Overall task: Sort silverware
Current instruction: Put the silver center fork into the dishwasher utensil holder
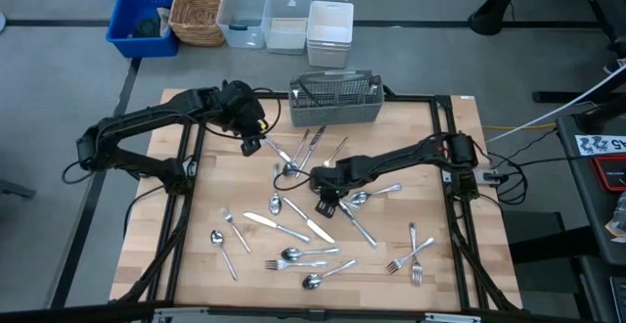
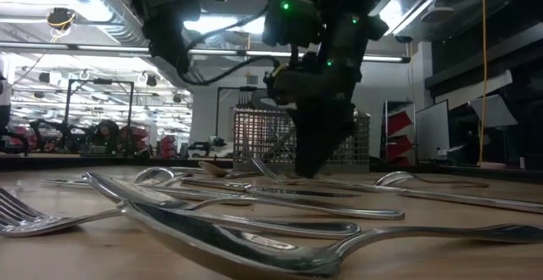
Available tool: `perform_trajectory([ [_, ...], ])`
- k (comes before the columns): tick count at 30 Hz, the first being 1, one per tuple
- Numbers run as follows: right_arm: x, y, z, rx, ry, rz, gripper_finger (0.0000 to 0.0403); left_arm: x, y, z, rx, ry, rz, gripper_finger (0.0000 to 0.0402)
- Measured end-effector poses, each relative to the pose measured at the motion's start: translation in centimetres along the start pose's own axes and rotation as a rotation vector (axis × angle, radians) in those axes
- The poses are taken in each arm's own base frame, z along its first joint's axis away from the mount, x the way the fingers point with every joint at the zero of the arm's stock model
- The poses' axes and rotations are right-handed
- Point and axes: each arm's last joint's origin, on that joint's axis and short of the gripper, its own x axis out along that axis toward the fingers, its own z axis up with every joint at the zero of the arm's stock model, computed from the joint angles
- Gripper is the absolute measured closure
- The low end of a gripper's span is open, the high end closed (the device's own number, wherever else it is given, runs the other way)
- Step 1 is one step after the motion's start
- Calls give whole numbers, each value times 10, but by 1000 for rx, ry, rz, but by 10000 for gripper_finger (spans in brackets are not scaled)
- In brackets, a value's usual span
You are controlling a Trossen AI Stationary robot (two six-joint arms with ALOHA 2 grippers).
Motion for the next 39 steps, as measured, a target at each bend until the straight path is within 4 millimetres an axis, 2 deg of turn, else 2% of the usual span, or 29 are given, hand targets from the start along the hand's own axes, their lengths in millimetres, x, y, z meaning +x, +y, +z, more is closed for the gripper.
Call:
perform_trajectory([
  [8, 10, -2, -1, -1, 9, -41, 291, 0, 0, 0, 29, 5, 0, 286],
  [17, 11, -2, -1, -1, -5, -65, 391, -1, 0, -6, 28, 61, -3, 286],
  [23, 7, 3, 9, -7, -39, -45, 377, -12, -1, -13, 27, 74, -3, 286],
  [28, -6, 11, 24, -37, -105, -23, 395, -28, -2, -19, 35, 33, 0, 286],
  [34, -25, 18, 44, -47, -209, -47, 388, -51, -4, -29, -2, -34, 3, 286],
  [39, -53, 15, 73, -48, -357, -108, 394, -73, -6, -38, -66, -124, 4, 286],
])
